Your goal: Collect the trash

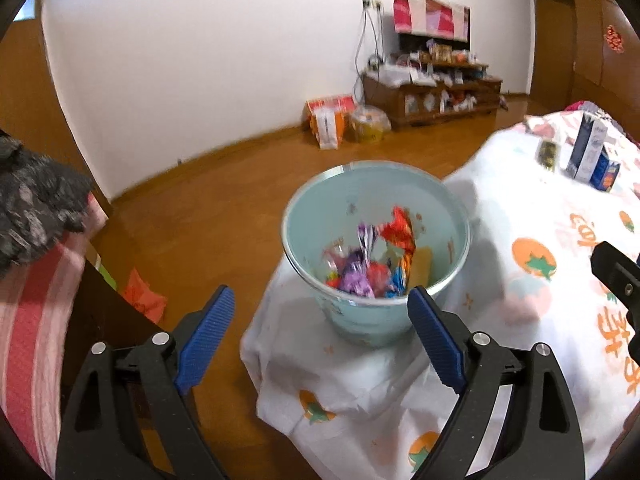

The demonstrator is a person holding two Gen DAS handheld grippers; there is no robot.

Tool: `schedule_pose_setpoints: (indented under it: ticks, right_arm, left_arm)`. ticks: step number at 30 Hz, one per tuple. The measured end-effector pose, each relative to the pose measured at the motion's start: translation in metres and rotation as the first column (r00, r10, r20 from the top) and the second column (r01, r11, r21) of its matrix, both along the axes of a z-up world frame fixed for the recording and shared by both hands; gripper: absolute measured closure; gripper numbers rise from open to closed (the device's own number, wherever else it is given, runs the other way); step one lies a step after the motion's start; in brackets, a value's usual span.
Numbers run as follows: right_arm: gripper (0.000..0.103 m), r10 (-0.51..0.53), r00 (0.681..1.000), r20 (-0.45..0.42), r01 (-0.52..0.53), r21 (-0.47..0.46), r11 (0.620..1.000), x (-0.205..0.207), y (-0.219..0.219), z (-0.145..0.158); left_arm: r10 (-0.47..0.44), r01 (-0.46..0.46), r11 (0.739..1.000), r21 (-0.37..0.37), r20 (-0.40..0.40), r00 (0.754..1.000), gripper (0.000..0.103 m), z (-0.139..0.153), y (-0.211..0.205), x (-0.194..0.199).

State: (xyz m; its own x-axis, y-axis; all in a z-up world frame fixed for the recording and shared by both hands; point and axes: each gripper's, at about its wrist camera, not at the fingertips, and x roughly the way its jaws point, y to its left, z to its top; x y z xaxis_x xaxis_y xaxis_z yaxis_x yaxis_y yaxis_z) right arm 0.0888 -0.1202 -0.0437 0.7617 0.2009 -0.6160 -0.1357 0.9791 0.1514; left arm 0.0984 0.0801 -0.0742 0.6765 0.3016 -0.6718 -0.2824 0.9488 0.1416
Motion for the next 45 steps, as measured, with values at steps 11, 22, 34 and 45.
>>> schedule_pose_setpoints:
  ticks: [11, 22, 34, 45]
  right_arm:
    - [0.009, -0.035, 0.98, 0.198, 0.037, -0.005, 0.999, -0.046, -0.007, 0.054]
    - [0.006, -0.08, 0.943, 0.322, 0.072, 0.034, 0.997, -0.071, -0.015, 0.081]
    - [0.006, -0.084, 0.949, 0.303, 0.071, 0.055, 0.996, -0.075, -0.014, 0.076]
    - [0.006, -0.084, 0.951, 0.299, 0.07, 0.059, 0.996, -0.073, -0.012, 0.074]
  left_arm:
    - [-0.052, 0.033, 0.996, 0.081, 0.247, 0.968, 0.006, 0.064, -0.015, -0.041]
    - [-0.074, 0.054, 0.996, 0.067, 0.338, 0.938, 0.006, 0.09, -0.015, -0.063]
    - [-0.07, 0.039, 0.995, 0.093, 0.356, 0.932, 0.006, 0.097, -0.016, -0.07]
    - [-0.062, 0.028, 0.995, 0.1, 0.362, 0.93, 0.006, 0.098, -0.016, -0.07]
